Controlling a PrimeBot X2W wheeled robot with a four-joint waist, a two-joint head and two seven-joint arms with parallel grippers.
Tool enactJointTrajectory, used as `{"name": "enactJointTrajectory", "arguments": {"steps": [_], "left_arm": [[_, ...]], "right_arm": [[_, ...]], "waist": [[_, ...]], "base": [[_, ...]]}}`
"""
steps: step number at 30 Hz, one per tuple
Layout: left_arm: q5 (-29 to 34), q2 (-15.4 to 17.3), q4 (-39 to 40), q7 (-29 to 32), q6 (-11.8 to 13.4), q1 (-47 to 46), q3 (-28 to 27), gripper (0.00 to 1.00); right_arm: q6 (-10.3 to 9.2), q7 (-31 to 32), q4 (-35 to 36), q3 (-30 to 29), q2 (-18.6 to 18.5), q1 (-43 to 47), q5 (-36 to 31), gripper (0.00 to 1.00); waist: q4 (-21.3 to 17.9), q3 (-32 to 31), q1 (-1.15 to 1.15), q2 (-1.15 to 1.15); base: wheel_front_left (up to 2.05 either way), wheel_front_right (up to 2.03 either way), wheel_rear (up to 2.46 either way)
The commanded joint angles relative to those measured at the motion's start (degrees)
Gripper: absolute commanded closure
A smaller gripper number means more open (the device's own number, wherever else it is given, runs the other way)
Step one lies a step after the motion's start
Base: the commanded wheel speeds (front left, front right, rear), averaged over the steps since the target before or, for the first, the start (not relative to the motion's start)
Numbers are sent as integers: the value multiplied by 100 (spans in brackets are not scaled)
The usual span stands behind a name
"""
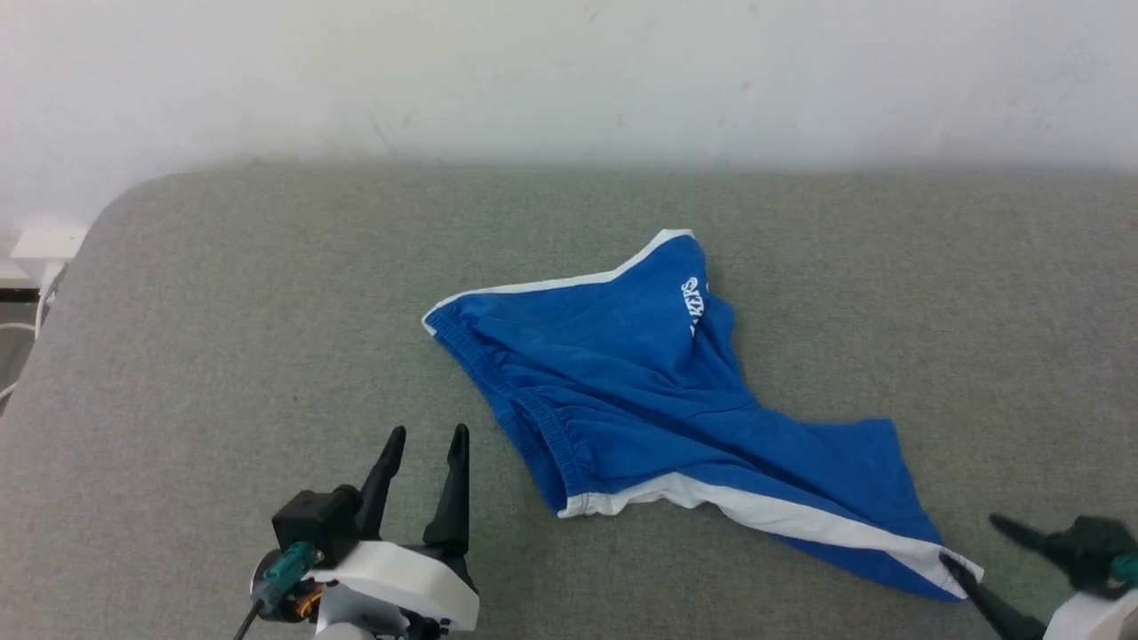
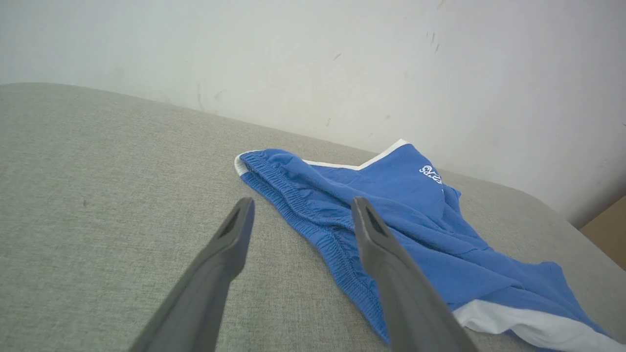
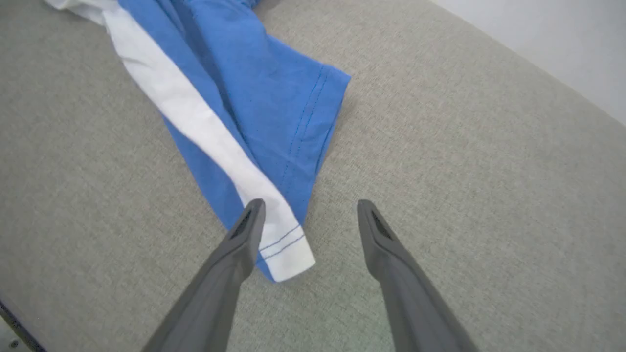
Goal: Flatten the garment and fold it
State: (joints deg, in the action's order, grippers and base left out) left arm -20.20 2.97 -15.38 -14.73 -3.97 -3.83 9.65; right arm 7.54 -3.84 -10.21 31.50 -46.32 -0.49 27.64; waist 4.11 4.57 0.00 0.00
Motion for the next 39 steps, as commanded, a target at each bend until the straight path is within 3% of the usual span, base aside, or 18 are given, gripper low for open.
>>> {"name": "enactJointTrajectory", "arguments": {"steps": [1,6,10,16,21,26,33,34,35,39], "left_arm": [[-21,-9,-55,-27,-29,-91,22,0],[-111,-9,-189,-27,-82,-55,154,0],[-207,2,-236,207,-188,-40,418,0],[-314,225,-33,1103,-303,-56,983,0],[-246,500,137,1742,-321,-120,1288,0],[-159,604,105,2162,-219,-200,1381,0],[-211,570,74,2217,-195,-291,1423,0],[-235,565,59,2228,-199,-298,1429,63],[-240,570,50,2218,-203,-308,1437,100],[-294,574,67,2107,-196,-316,1400,100]], "right_arm": [[-5,-122,-12,-157,101,-115,174,0],[-5,-311,258,-1043,568,25,671,0],[-5,-595,429,-2055,1297,298,780,0],[-5,-748,523,-3749,2879,559,22,0],[-5,-646,720,-4378,3807,602,-679,0],[-5,-559,792,-4434,4089,559,-961,0],[-5,-530,577,-4439,4157,515,-1099,0],[-5,-533,540,-4437,4161,507,-1099,0],[-5,-528,498,-4426,4159,500,-1105,0],[-5,-507,388,-4330,4067,500,-1133,0]], "waist": [[-50,-51,0,0],[-142,-153,0,0],[-196,-185,0,0],[-282,-89,0,0],[-348,60,0,0],[-432,185,0,0],[-480,293,0,0],[-480,305,0,0],[-477,312,0,0],[-432,308,0,0]], "base": [[0,0,0],[0,0,0],[0,0,0],[0,0,0],[0,0,0],[0,0,0],[0,0,0],[0,0,0],[0,0,0],[0,0,0]]}}
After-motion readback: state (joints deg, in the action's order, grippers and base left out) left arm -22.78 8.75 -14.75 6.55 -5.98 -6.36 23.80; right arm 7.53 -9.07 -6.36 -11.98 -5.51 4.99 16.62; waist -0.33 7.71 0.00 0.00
